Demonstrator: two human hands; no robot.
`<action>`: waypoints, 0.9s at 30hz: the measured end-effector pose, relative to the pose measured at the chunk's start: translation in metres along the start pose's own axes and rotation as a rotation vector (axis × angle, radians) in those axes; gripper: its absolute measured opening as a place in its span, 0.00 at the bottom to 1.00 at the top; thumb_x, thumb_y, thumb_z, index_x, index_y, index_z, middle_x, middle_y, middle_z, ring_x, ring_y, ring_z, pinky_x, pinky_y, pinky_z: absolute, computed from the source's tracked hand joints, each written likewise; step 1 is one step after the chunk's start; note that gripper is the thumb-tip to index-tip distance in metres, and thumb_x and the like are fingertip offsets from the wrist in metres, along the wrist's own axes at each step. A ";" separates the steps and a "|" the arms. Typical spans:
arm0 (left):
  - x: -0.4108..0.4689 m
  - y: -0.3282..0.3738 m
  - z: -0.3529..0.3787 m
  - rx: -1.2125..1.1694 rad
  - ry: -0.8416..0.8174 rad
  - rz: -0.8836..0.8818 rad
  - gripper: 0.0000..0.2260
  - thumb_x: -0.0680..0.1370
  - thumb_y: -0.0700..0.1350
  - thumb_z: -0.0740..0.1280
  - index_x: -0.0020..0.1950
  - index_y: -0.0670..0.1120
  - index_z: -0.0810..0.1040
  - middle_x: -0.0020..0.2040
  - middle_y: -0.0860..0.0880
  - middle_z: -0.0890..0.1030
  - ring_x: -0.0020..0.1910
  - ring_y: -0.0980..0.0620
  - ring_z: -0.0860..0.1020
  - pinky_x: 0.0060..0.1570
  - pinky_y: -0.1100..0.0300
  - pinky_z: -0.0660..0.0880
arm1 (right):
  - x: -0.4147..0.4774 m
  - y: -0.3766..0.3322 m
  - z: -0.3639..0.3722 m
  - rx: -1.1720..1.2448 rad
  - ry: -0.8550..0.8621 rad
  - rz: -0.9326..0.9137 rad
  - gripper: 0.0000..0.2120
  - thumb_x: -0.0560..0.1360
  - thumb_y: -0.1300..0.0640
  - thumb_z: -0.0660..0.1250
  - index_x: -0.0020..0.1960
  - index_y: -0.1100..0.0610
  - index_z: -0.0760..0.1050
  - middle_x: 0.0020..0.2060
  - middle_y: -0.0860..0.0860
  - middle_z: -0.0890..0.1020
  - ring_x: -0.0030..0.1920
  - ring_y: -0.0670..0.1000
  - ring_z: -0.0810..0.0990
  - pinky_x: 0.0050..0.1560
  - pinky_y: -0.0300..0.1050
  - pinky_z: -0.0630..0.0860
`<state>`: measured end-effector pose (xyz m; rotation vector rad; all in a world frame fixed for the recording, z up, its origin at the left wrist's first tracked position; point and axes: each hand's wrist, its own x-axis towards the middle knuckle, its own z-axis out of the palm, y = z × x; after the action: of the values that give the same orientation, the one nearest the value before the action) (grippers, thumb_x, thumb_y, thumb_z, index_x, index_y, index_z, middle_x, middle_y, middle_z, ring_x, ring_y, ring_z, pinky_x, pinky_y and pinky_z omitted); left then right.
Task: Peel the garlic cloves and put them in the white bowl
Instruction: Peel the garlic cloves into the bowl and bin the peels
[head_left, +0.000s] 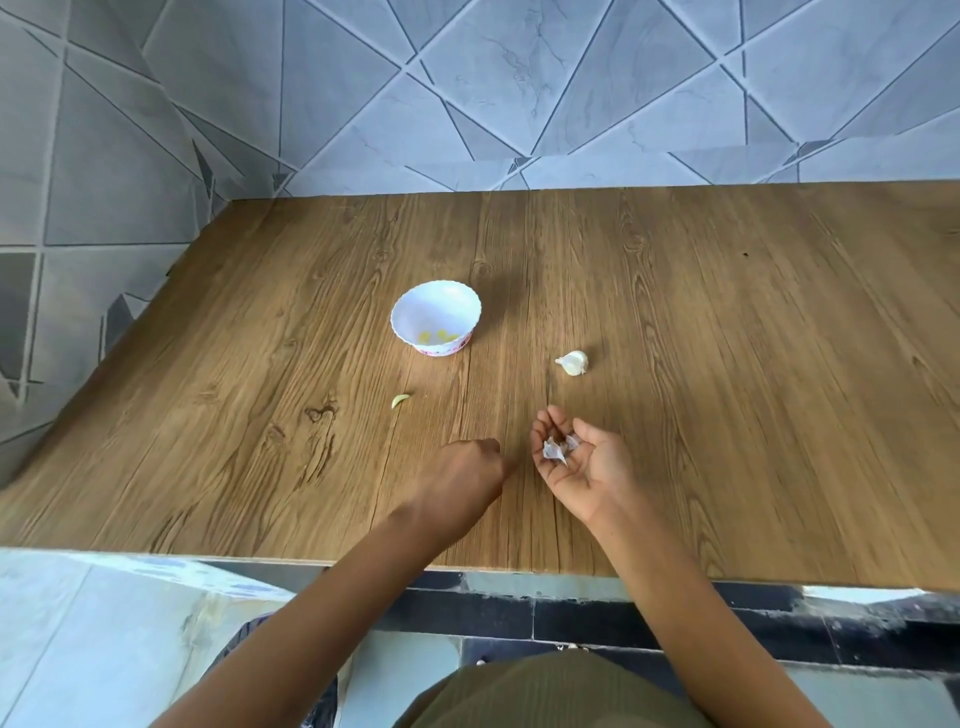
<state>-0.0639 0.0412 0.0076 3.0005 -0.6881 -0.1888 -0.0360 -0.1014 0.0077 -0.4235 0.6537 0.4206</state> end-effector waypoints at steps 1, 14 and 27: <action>0.002 -0.001 0.000 0.002 -0.007 -0.008 0.08 0.79 0.40 0.61 0.56 0.42 0.77 0.48 0.46 0.79 0.43 0.49 0.79 0.44 0.56 0.77 | 0.000 0.000 0.000 0.001 0.000 0.000 0.15 0.81 0.60 0.53 0.44 0.66 0.76 0.40 0.58 0.79 0.42 0.53 0.78 0.44 0.44 0.76; 0.026 0.000 -0.042 -0.655 0.234 -0.011 0.09 0.71 0.33 0.69 0.47 0.43 0.85 0.42 0.49 0.85 0.38 0.62 0.81 0.39 0.72 0.74 | -0.001 0.006 0.006 -0.036 0.041 0.051 0.12 0.80 0.61 0.55 0.44 0.66 0.74 0.37 0.58 0.78 0.38 0.53 0.77 0.43 0.45 0.75; 0.039 0.014 -0.044 -0.651 0.288 -0.049 0.11 0.71 0.30 0.64 0.43 0.42 0.83 0.40 0.51 0.84 0.39 0.54 0.82 0.43 0.56 0.78 | -0.005 -0.004 0.006 0.045 0.023 0.031 0.11 0.80 0.63 0.55 0.45 0.67 0.73 0.39 0.60 0.77 0.39 0.54 0.77 0.44 0.45 0.75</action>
<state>-0.0297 0.0126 0.0486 2.3536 -0.4159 0.0207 -0.0344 -0.1027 0.0162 -0.3767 0.6915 0.4303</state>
